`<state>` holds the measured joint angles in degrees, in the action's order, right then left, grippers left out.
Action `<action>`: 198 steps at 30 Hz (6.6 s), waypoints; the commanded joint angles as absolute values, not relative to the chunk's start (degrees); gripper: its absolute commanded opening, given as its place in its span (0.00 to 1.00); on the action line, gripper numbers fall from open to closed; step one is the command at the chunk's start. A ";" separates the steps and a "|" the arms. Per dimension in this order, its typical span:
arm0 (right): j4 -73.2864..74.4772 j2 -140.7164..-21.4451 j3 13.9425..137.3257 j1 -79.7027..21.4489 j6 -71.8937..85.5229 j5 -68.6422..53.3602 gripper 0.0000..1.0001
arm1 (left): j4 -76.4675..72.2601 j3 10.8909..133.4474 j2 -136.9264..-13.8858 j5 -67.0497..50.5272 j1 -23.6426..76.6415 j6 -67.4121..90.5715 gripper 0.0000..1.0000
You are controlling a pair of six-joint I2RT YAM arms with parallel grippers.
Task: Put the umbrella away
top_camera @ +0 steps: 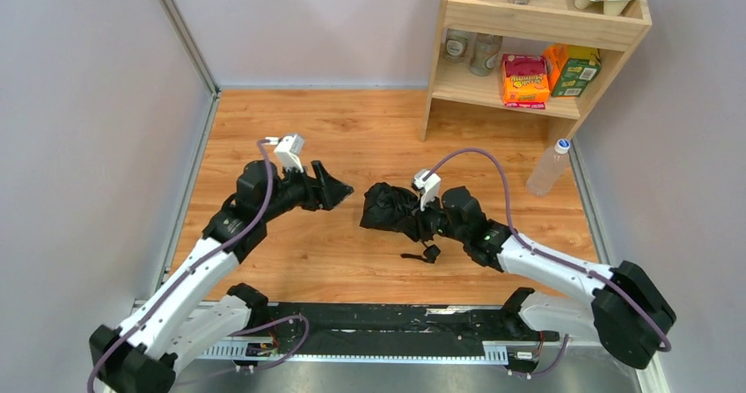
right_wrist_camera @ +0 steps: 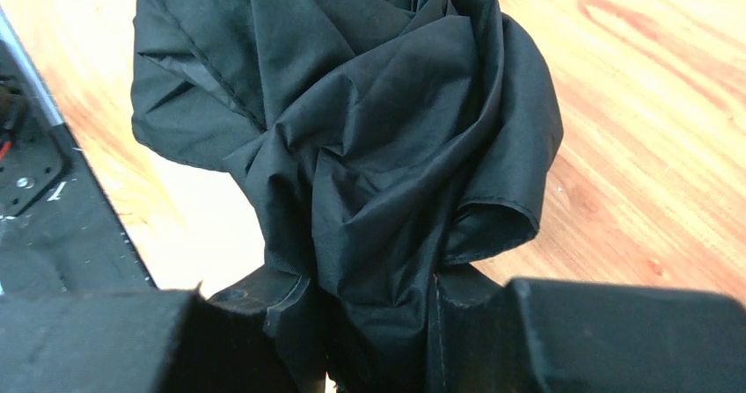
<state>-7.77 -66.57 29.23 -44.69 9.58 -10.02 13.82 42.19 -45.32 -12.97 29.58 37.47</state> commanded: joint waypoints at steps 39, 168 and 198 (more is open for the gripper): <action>6.24 -54.85 38.67 -44.03 9.84 -21.00 0.00 | -5.99 29.18 -46.41 -29.71 30.32 34.10 0.54; 31.30 -69.33 74.61 -51.07 4.66 5.71 0.00 | 8.53 47.91 -44.12 -55.12 45.00 22.50 0.00; 16.16 -76.89 63.88 -27.95 9.59 -47.39 0.00 | 12.28 33.84 -51.60 -5.64 44.91 25.58 0.59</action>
<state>16.80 -74.52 58.17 -28.34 11.79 -50.57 7.73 30.92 -56.75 -11.16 44.64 25.52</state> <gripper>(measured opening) 0.314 0.571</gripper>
